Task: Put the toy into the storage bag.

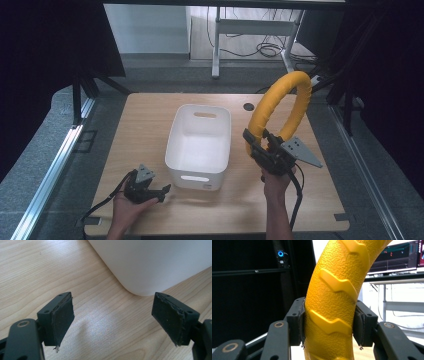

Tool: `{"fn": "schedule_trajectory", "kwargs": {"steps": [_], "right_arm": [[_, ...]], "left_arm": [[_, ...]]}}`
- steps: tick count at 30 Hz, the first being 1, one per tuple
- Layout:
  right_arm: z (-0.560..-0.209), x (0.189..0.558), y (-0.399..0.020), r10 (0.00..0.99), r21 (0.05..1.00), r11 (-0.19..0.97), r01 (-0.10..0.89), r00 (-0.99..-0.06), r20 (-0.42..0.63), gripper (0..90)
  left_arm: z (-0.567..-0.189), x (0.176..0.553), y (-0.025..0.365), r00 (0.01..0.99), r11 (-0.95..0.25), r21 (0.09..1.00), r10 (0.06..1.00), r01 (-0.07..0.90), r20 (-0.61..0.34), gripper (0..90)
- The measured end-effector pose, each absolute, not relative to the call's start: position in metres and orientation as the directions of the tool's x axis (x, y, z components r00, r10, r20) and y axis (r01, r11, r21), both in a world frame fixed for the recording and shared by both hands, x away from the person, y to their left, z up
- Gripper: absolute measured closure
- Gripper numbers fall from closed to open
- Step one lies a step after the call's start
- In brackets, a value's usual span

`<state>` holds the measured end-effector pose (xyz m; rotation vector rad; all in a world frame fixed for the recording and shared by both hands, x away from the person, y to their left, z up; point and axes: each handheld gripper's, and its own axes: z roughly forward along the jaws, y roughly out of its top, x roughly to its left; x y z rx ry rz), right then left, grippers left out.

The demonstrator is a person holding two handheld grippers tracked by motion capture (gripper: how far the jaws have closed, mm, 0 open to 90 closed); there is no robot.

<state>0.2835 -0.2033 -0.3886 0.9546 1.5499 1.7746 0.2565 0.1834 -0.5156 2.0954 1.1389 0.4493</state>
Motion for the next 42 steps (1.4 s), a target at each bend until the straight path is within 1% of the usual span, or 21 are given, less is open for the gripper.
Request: {"fn": "schedule_trajectory", "kwargs": {"steps": [5,7,12,15,31,42], "right_arm": [[-0.372,0.283,-0.191,0.799,0.99,-0.143,0.005,-0.59,0.119,50.4],[-0.369,0.283,-0.186,0.789,0.99,-0.138,-0.001,-0.604,0.109,50.4],[-0.365,0.284,-0.177,0.791,0.99,-0.142,-0.018,-0.603,0.102,50.3],[-0.359,0.285,-0.17,0.775,0.989,-0.148,-0.018,-0.623,0.105,50.3],[-0.35,0.288,-0.15,0.749,0.985,-0.17,-0.028,-0.654,0.11,50.2],[-0.346,0.289,-0.138,0.731,0.986,-0.162,-0.033,-0.676,0.098,50.2]], "left_arm": [[-0.516,0.256,0.183,0.555,-0.369,0.718,0.832,0.591,-0.029,17.8],[-0.516,0.256,0.183,0.555,-0.37,0.717,0.831,0.59,-0.028,17.8],[-0.516,0.257,0.183,0.556,-0.371,0.717,0.831,0.59,-0.027,17.8],[-0.516,0.257,0.183,0.558,-0.373,0.715,0.83,0.591,-0.028,17.8],[-0.516,0.257,0.183,0.557,-0.372,0.717,0.83,0.589,-0.027,17.8],[-0.516,0.257,0.184,0.558,-0.375,0.716,0.829,0.589,-0.025,17.8]]}}
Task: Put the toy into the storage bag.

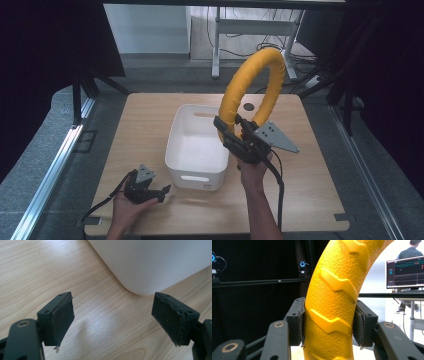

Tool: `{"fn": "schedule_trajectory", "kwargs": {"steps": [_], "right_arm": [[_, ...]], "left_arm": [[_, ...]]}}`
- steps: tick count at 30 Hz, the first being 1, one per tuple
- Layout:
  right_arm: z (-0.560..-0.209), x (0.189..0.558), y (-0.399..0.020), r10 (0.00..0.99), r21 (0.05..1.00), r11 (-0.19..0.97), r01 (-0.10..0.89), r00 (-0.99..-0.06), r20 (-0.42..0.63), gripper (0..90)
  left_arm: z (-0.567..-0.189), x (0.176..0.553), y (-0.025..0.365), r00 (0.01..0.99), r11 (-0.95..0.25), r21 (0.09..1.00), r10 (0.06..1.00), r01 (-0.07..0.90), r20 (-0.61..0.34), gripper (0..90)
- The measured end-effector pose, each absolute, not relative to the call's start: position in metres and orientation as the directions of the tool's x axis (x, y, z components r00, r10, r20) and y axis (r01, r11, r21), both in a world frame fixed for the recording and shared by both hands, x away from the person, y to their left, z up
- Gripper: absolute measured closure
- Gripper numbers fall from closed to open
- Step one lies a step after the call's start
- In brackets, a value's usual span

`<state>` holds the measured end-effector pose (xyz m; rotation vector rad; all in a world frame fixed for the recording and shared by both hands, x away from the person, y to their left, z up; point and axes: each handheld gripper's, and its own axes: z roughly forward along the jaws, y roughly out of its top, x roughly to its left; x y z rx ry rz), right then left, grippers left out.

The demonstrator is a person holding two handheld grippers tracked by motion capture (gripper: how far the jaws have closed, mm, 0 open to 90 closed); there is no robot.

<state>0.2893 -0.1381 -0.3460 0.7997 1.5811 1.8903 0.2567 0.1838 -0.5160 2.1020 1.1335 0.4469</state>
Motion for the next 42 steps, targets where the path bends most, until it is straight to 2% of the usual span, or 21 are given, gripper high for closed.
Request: {"fn": "schedule_trajectory", "kwargs": {"steps": [26,42], "right_arm": [[-0.337,0.292,-0.11,0.692,0.987,-0.152,-0.041,-0.718,0.077,50.2],[-0.34,0.297,-0.087,0.67,0.985,-0.169,-0.016,-0.735,0.104,50.2]], "left_arm": [[-0.516,0.256,0.184,0.557,-0.371,0.716,0.83,0.591,-0.03,17.8],[-0.515,0.256,0.185,0.557,-0.371,0.716,0.83,0.591,-0.03,17.7]]}}
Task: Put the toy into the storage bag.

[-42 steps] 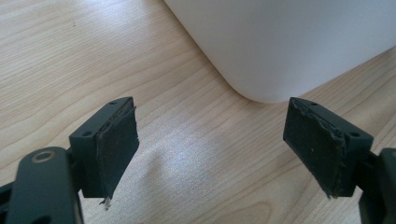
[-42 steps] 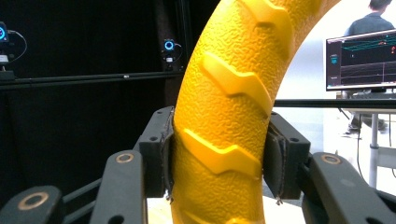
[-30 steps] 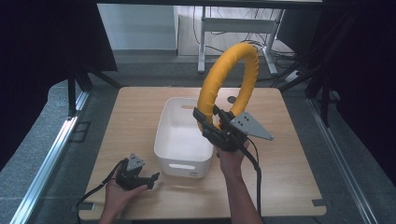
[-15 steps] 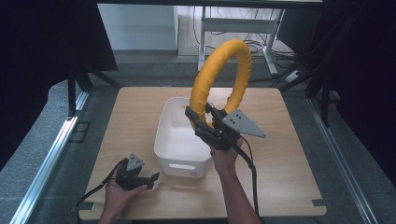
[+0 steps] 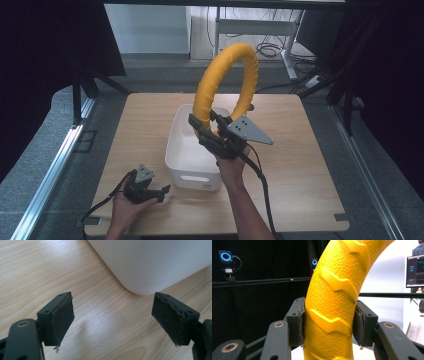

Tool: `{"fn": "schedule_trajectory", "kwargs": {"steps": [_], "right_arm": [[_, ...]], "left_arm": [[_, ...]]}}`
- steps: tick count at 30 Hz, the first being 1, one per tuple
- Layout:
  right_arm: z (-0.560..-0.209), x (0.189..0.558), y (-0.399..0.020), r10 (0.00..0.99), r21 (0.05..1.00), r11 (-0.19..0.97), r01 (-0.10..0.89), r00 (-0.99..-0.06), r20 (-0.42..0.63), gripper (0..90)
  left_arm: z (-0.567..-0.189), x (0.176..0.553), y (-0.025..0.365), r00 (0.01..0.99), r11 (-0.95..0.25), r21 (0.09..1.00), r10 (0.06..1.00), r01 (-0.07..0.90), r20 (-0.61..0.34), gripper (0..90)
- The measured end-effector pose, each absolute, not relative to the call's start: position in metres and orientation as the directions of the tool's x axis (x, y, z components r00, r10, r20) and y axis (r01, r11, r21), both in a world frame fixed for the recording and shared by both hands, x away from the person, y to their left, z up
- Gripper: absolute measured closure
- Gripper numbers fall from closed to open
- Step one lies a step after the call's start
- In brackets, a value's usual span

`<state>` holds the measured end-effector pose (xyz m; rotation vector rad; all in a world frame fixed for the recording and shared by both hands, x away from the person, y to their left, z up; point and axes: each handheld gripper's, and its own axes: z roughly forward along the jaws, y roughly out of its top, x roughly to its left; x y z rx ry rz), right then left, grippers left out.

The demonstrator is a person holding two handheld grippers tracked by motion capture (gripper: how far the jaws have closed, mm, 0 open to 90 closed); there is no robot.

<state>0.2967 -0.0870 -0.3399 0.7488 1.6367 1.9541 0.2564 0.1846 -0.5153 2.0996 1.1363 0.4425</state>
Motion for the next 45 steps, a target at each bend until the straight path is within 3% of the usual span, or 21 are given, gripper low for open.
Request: {"fn": "schedule_trajectory", "kwargs": {"steps": [45], "right_arm": [[-0.361,0.285,-0.037,0.626,0.984,-0.175,0.022,-0.769,0.129,50.1]], "left_arm": [[-0.514,0.256,0.185,0.558,-0.364,0.72,0.829,0.59,-0.038,17.7]]}}
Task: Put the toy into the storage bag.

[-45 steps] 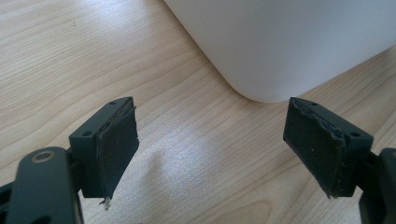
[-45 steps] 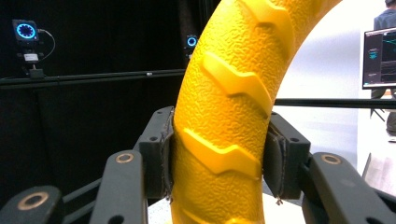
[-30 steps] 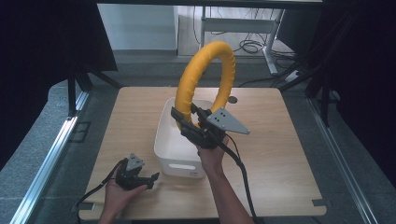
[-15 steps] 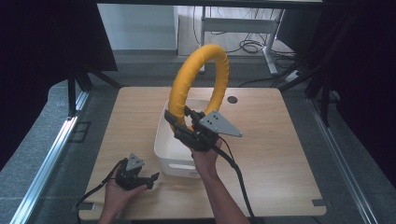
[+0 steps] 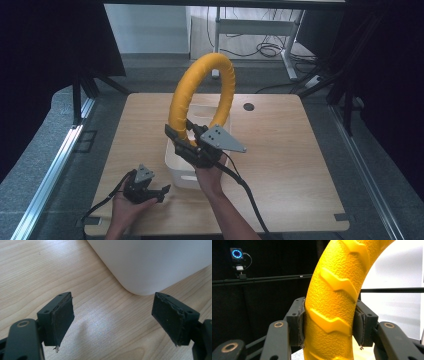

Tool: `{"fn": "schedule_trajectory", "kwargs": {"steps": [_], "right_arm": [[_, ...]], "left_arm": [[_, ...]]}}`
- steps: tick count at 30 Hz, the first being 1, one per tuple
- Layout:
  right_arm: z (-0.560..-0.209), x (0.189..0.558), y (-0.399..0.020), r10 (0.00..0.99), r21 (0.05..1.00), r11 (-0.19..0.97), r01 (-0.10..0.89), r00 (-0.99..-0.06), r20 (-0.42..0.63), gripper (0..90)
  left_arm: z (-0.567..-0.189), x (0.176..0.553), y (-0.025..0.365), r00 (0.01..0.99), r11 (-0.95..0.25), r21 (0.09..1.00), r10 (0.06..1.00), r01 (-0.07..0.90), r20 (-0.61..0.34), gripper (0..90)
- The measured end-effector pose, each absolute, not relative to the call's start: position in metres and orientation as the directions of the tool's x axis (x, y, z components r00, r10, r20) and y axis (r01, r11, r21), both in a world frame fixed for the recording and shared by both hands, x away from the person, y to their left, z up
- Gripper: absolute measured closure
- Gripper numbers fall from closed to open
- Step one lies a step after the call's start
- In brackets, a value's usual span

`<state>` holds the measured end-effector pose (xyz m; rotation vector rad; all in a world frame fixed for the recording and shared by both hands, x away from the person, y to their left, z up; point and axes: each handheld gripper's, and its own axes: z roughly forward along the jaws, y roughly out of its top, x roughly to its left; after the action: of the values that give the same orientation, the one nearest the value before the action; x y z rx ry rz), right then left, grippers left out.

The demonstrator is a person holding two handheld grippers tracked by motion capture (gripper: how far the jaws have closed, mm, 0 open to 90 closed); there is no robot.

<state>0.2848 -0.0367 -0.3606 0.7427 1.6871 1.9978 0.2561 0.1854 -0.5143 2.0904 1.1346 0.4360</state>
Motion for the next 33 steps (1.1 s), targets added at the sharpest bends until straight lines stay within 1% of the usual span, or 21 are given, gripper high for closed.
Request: {"fn": "schedule_trajectory", "kwargs": {"steps": [17,24,31,33], "right_arm": [[-0.379,0.281,-0.022,0.642,0.98,-0.193,0.053,-0.748,0.167,50.1],[-0.389,0.281,-0.021,0.647,0.977,-0.196,0.078,-0.739,0.189,50.0],[-0.396,0.283,-0.022,0.634,0.969,-0.214,0.123,-0.737,0.234,50.0],[-0.398,0.282,-0.022,0.638,0.972,-0.208,0.111,-0.738,0.22,50.0]], "left_arm": [[-0.514,0.256,0.186,0.561,-0.369,0.72,0.827,0.588,-0.034,17.8],[-0.515,0.257,0.185,0.563,-0.372,0.717,0.826,0.589,-0.033,17.7],[-0.515,0.257,0.185,0.562,-0.372,0.717,0.826,0.589,-0.034,17.7],[-0.515,0.257,0.185,0.562,-0.374,0.715,0.826,0.591,-0.033,17.8]]}}
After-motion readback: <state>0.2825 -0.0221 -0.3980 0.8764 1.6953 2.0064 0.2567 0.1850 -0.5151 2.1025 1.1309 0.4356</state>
